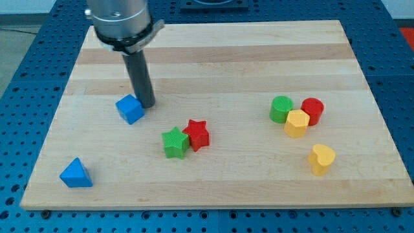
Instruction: Push the blue cube into blue triangle
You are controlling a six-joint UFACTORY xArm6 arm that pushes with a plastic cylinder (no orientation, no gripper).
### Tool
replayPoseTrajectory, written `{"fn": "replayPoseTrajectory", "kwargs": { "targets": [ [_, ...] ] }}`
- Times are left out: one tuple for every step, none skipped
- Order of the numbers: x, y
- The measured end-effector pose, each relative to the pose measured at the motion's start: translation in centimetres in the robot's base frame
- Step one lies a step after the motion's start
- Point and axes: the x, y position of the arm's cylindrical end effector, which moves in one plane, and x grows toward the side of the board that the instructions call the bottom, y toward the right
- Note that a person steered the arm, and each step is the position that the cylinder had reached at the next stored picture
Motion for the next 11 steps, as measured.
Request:
{"fn": "replayPoseTrajectory", "kwargs": {
  "targets": [
    [0.1, -3.5],
    [1.1, -4.4],
    [2.7, -4.7],
    [3.8, -6.1],
    [4.0, -7.8],
    [5.1, -8.3],
    [6.8, -8.3],
    [8.1, -8.3],
    [8.8, -8.3],
    [8.7, -8.3],
    [7.6, -7.4]
  ]
}}
